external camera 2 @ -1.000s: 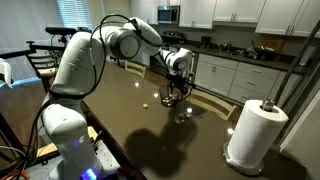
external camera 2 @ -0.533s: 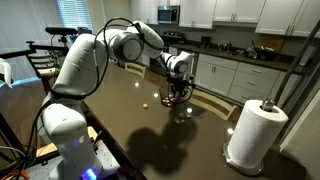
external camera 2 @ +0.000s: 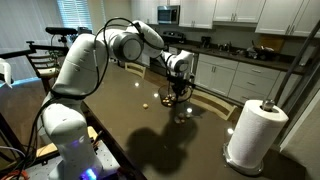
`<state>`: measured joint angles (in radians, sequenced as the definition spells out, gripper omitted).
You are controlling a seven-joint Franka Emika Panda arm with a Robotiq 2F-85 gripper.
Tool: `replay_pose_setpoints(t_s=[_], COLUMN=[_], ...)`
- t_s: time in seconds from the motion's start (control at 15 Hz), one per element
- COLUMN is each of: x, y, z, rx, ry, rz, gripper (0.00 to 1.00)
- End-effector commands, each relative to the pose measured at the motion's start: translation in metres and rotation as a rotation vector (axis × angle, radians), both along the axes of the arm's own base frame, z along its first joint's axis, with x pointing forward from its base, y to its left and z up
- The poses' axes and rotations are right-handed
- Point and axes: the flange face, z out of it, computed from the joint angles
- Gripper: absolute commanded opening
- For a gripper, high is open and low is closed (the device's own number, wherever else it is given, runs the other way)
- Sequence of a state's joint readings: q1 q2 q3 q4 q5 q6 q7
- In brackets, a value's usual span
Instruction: Move the black basket to the centre of the table
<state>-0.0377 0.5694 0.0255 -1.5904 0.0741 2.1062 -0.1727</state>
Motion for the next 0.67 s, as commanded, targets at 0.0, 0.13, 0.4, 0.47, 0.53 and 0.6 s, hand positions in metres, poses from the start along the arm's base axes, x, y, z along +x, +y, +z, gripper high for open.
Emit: replay_pose_setpoints(t_s=[0.0, 0.13, 0.4, 0.47, 0.53, 0.6], x=[-0.009, -0.016, -0.038, -0.045, -0.051, -0.058], y=[0.001, 0.001, 0.0, -0.001, -0.002, -0.003], z=[0.009, 0.011, 0.011, 0.011, 0.01, 0.009], rx=[0.008, 0.012, 0.018, 0.016, 0.015, 0.017], ry=[0.016, 0.037, 0.099, 0.112, 0.121, 0.128], rz=[0.025, 0.029, 0.034, 0.029, 0.027, 0.024], gripper=[0.01, 0.01, 0.01, 0.01, 0.01, 0.01])
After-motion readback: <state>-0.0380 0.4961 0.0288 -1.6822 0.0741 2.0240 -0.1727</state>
